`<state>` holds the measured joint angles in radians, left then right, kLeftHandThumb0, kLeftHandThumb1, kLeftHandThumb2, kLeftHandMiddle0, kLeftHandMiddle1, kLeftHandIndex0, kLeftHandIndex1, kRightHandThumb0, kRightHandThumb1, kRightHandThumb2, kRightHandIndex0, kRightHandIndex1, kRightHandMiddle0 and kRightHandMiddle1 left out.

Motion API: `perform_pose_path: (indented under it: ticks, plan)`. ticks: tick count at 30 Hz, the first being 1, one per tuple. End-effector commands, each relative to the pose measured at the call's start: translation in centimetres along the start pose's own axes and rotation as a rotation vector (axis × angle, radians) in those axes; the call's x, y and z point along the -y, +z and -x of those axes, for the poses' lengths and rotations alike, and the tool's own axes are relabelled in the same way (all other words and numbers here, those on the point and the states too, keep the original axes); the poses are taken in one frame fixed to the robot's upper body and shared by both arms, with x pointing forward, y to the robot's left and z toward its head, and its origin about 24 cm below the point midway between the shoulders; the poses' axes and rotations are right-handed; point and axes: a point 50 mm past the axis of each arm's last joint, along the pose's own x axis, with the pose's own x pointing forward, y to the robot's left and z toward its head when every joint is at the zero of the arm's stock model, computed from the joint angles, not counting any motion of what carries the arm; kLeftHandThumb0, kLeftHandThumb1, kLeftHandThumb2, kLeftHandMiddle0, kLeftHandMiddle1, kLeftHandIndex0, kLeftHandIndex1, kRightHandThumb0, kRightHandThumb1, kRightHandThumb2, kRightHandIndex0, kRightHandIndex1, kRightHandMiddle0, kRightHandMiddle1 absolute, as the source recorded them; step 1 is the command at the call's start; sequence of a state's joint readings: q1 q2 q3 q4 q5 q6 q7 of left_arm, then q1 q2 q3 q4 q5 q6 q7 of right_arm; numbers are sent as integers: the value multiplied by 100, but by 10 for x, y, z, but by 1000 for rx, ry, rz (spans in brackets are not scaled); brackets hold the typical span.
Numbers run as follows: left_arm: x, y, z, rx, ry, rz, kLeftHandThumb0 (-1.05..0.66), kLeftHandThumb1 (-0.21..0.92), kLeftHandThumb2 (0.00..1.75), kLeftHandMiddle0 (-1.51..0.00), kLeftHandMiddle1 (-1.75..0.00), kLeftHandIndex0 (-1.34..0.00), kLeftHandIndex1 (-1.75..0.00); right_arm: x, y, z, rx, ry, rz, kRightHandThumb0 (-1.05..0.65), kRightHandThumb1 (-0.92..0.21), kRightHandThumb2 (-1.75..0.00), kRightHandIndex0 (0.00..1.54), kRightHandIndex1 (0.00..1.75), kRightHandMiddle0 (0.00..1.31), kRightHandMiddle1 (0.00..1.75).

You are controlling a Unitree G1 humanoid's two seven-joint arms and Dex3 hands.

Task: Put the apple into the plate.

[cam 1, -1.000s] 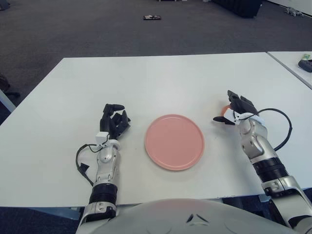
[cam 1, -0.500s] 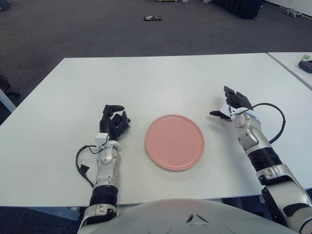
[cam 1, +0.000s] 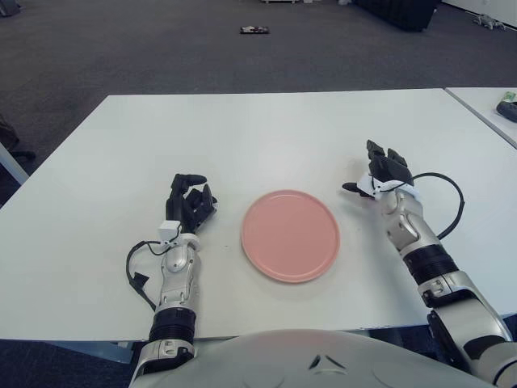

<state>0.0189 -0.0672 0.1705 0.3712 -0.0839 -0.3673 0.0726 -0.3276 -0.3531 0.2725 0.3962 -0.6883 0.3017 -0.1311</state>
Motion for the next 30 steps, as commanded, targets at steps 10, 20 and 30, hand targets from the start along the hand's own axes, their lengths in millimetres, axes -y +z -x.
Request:
perform_pose_path:
  ticks: [10, 20, 30]
  plan:
    - [-5, -19, 10, -125, 33, -6, -38, 66, 88, -70, -175, -35, -175, -19, -16, 29, -144, 262, -3, -29, -19, -111, 0, 108, 0, 114]
    - [-6, -19, 8, -111, 37, 7, -39, 66, 89, -69, -175, -35, -175, -4, -12, 38, -138, 293, 53, -21, -17, -119, 0, 149, 1, 141]
    - [-7, -18, 8, -96, 42, 10, -39, 64, 91, -71, -175, -37, -175, 10, -10, 46, -132, 278, 106, -27, -29, -116, 3, 173, 14, 170]
